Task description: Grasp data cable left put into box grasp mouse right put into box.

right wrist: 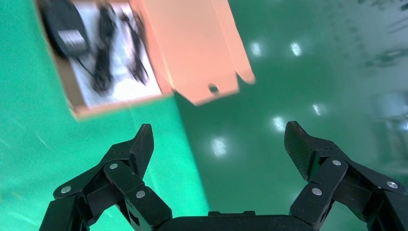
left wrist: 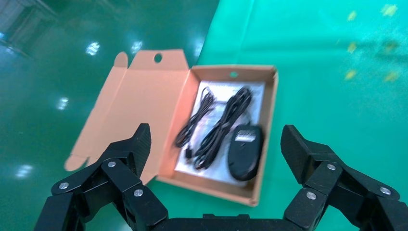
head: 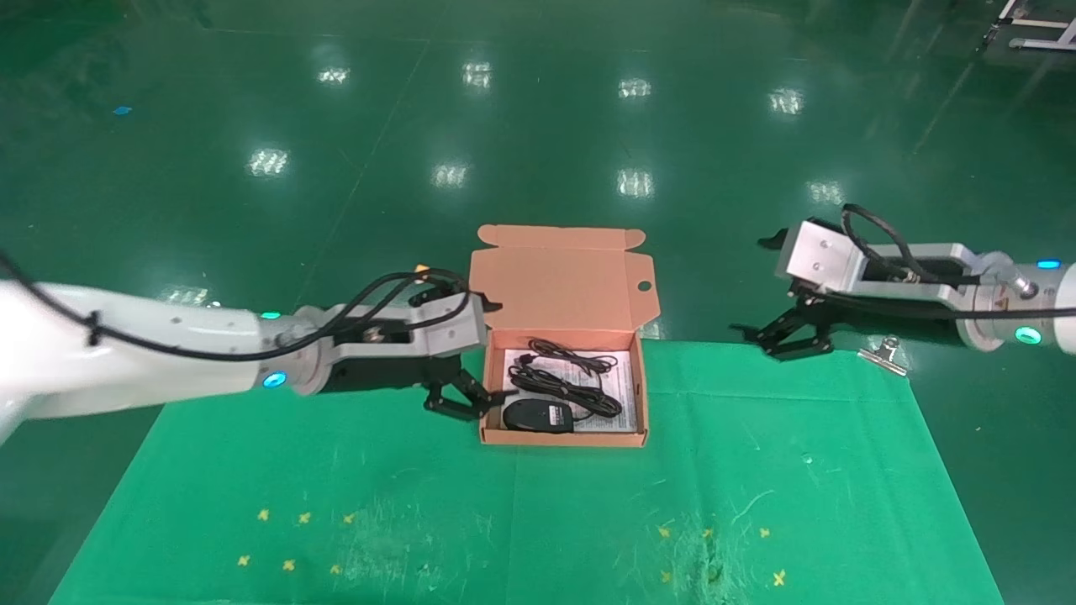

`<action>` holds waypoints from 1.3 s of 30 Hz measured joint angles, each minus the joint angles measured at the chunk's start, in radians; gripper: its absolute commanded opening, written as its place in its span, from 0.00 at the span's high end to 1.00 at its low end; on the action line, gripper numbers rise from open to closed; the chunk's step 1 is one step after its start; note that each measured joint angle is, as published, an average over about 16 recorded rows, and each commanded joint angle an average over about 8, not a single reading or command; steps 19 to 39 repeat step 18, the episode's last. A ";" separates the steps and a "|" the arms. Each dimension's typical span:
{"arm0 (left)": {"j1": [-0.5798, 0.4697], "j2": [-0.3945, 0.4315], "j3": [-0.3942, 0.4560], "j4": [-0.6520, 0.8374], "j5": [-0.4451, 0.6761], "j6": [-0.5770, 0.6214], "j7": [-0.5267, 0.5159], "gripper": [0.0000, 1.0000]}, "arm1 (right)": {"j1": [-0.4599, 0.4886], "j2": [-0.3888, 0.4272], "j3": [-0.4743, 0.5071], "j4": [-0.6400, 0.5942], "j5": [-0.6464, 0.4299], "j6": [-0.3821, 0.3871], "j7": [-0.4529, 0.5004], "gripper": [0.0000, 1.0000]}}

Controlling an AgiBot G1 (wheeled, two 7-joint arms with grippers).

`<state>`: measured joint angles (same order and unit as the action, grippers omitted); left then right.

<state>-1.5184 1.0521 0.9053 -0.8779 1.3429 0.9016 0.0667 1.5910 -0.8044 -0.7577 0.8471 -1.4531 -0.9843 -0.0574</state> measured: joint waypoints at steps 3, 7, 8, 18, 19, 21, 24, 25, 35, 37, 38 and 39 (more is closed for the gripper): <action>0.030 -0.029 -0.042 -0.027 -0.041 0.040 -0.017 0.00 | -0.034 0.013 0.031 0.028 0.047 -0.033 0.016 0.00; 0.069 -0.069 -0.097 -0.063 -0.095 0.093 -0.040 0.00 | -0.078 0.029 0.072 0.066 0.109 -0.077 0.037 0.00; 0.079 -0.079 -0.112 -0.072 -0.109 0.106 -0.045 0.00 | -0.089 0.033 0.083 0.076 0.125 -0.088 0.042 0.00; 0.144 -0.143 -0.202 -0.131 -0.198 0.192 -0.082 0.00 | -0.162 0.061 0.150 0.137 0.227 -0.160 0.077 0.00; 0.144 -0.143 -0.202 -0.131 -0.198 0.192 -0.082 0.00 | -0.162 0.061 0.150 0.137 0.227 -0.160 0.077 0.00; 0.144 -0.143 -0.202 -0.131 -0.198 0.192 -0.082 0.00 | -0.162 0.061 0.150 0.137 0.227 -0.160 0.077 0.00; 0.144 -0.143 -0.202 -0.131 -0.198 0.192 -0.082 0.00 | -0.162 0.061 0.150 0.137 0.227 -0.160 0.077 0.00; 0.144 -0.143 -0.202 -0.131 -0.198 0.192 -0.082 0.00 | -0.162 0.061 0.150 0.137 0.227 -0.160 0.077 0.00; 0.144 -0.143 -0.202 -0.131 -0.198 0.192 -0.082 0.00 | -0.162 0.061 0.150 0.137 0.227 -0.160 0.077 0.00; 0.144 -0.143 -0.202 -0.131 -0.198 0.192 -0.082 0.00 | -0.162 0.061 0.150 0.137 0.227 -0.160 0.077 0.00; 0.144 -0.143 -0.202 -0.131 -0.198 0.192 -0.082 0.00 | -0.162 0.061 0.150 0.137 0.227 -0.160 0.077 0.00; 0.144 -0.143 -0.202 -0.131 -0.198 0.192 -0.082 0.00 | -0.162 0.061 0.150 0.137 0.227 -0.160 0.077 0.00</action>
